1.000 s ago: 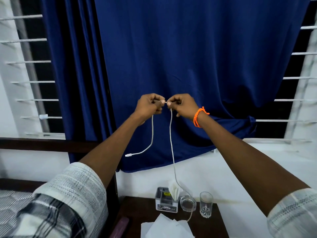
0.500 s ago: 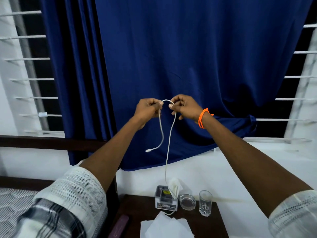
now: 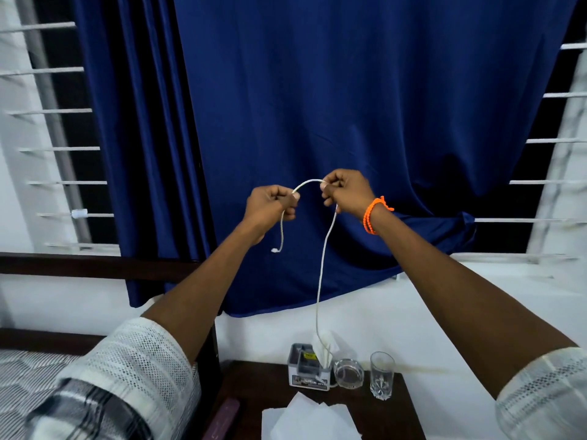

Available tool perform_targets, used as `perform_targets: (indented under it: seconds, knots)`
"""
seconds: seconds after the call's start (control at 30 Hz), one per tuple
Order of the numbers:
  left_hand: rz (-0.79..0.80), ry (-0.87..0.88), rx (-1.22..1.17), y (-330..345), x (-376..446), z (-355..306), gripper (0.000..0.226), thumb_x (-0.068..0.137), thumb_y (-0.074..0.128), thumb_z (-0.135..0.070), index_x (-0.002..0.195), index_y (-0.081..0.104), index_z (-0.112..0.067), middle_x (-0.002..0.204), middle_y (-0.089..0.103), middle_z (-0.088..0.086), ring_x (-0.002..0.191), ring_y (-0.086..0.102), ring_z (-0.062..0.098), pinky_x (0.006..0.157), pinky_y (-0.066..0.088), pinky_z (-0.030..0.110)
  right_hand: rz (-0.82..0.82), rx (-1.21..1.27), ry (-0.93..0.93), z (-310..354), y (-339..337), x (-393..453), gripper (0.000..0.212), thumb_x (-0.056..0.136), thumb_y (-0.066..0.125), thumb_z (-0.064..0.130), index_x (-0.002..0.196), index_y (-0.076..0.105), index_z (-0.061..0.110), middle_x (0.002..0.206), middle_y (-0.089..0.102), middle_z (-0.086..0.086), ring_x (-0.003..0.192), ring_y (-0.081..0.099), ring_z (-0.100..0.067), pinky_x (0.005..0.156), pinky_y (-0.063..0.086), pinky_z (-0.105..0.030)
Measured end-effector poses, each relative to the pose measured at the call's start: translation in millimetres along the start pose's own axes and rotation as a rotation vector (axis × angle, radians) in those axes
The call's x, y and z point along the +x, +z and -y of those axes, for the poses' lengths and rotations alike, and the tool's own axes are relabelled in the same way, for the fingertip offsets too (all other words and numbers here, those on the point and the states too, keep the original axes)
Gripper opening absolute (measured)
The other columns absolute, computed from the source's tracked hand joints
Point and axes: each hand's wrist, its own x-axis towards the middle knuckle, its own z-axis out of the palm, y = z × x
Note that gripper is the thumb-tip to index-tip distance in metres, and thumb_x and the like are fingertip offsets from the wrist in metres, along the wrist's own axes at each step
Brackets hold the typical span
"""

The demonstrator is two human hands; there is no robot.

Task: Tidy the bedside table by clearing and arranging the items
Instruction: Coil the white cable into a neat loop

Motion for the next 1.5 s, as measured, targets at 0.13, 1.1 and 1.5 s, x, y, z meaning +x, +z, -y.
perform_targets:
  seconds: [0.13, 1.1, 1.5]
  knots:
    - [-0.001, 0.011, 0.008, 3, 5, -9, 0.016, 0.094, 0.073, -0.020, 0.099, 0.075, -0.005, 0.090, 0.075, 0.012, 0.076, 0.071, 0.017, 0.075, 0.064, 0.034, 0.086, -0.075, -0.064, -3, 1, -5, 0.010, 0.085, 0.076, 0.015, 0.090, 0.068, 0.018, 0.072, 0.072, 0.000, 0.068, 0.074, -0.015, 0.057, 0.053, -0.021]
    - [0.129, -0.067, -0.208, 7, -3, -28, 0.034, 0.100, 0.064, -0.034, 0.110, 0.074, -0.002, 0.082, 0.071, 0.007, 0.074, 0.068, 0.016, 0.082, 0.063, 0.040, -0.074, 0.081, -0.148, 11, 7, 3, 0.005, 0.090, 0.071, 0.019, 0.085, 0.070, 0.019, 0.072, 0.072, 0.000, 0.064, 0.070, -0.010, 0.050, 0.046, -0.014]
    - [0.279, -0.156, -0.384, 12, -13, -35, 0.036, 0.105, 0.054, -0.036, 0.111, 0.073, -0.006, 0.087, 0.072, 0.006, 0.081, 0.070, 0.017, 0.080, 0.062, 0.037, 0.077, 0.164, -0.249, 8, 9, 3, 0.010, 0.093, 0.066, 0.013, 0.097, 0.074, 0.009, 0.092, 0.075, -0.004, 0.085, 0.071, -0.014, 0.074, 0.058, -0.025]
